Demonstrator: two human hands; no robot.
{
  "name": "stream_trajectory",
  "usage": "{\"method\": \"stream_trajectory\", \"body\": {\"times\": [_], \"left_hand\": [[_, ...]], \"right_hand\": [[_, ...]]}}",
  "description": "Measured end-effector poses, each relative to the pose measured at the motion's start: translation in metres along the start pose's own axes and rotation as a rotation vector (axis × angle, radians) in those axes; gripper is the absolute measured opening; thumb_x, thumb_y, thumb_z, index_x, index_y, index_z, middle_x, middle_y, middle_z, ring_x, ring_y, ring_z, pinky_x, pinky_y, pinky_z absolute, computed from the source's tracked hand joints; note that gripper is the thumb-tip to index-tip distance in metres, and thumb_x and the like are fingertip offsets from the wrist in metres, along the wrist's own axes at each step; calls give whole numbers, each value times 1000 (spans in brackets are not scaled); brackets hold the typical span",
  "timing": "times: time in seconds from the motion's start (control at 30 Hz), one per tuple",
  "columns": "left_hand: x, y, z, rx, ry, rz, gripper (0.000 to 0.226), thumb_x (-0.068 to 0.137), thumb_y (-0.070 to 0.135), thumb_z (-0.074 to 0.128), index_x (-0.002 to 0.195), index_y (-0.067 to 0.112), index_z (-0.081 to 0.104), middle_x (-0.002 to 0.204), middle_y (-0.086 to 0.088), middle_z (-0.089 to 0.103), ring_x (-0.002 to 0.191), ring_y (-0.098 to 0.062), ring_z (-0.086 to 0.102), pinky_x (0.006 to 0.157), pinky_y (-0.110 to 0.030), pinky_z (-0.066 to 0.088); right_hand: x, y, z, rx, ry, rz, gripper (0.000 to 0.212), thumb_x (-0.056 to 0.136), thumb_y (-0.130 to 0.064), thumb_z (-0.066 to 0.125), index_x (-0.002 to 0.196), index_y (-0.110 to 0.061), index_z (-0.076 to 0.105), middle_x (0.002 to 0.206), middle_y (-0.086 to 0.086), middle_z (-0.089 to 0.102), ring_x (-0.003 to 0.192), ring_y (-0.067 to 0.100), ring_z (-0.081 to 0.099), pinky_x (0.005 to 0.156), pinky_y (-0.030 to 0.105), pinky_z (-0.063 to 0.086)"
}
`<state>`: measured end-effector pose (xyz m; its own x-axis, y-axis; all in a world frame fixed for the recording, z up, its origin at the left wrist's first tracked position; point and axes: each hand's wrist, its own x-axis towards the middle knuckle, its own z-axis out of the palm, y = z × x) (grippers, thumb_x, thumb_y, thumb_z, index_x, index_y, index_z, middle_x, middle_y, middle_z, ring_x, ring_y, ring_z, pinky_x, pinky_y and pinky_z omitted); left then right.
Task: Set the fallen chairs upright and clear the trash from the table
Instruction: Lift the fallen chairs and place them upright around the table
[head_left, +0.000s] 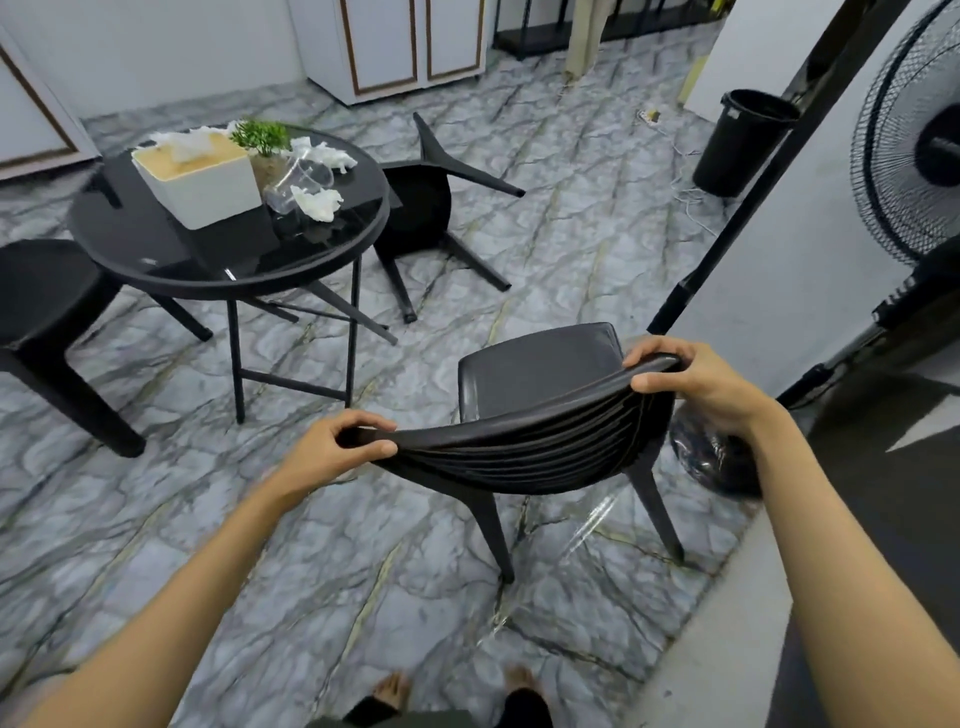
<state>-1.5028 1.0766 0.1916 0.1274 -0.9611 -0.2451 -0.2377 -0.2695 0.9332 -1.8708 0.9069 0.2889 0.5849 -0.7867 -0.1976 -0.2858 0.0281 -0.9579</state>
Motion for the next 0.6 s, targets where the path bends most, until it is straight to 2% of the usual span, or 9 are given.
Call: {"method": "stream_trajectory", "body": {"times": [0.17, 0.3, 0.47, 0.5, 0.6], "left_hand": [[17, 19, 41, 51, 83, 24, 26, 68, 38, 80, 89, 30, 67, 108, 7, 62, 102, -7, 56, 86, -23, 42], [29, 28, 71, -87, 64, 1, 21, 72, 29, 75, 93, 32, 72, 110, 14, 63, 102, 9, 57, 94, -22, 38], [55, 46, 129, -192, 1, 25, 23, 77, 17, 72, 98, 22, 66, 111, 5, 63, 106, -13, 58, 87, -21, 47], [57, 47, 140, -209, -4, 40, 23, 77, 24, 73, 98, 22, 65, 108, 5, 62, 103, -12, 58, 83, -19, 49], [62, 52, 167, -337, 2, 44, 51, 57, 54, 79, 95, 22, 65, 101, 7, 65, 91, -4, 62, 78, -13, 51]], "right_hand": [[-22, 23, -65, 60, 44, -29, 19, 61, -10, 71, 73, -25, 71, 73, -12, 67, 70, 3, 63, 69, 11, 50], [-43, 57, -120, 189, 135, -64, 30, 68, -1, 59, 75, -28, 71, 81, -12, 70, 79, 2, 66, 75, 12, 52], [-65, 98, -173, 289, 263, -51, 44, 85, 11, 42, 82, -27, 64, 93, -9, 72, 96, 4, 65, 86, 16, 51], [-68, 103, -180, 301, 289, -48, 44, 87, 12, 40, 84, -26, 63, 94, -8, 72, 97, 4, 65, 87, 16, 51], [-74, 114, -194, 331, 338, -42, 42, 89, 11, 37, 88, -23, 61, 97, -8, 71, 94, 4, 65, 82, 15, 52]]}}
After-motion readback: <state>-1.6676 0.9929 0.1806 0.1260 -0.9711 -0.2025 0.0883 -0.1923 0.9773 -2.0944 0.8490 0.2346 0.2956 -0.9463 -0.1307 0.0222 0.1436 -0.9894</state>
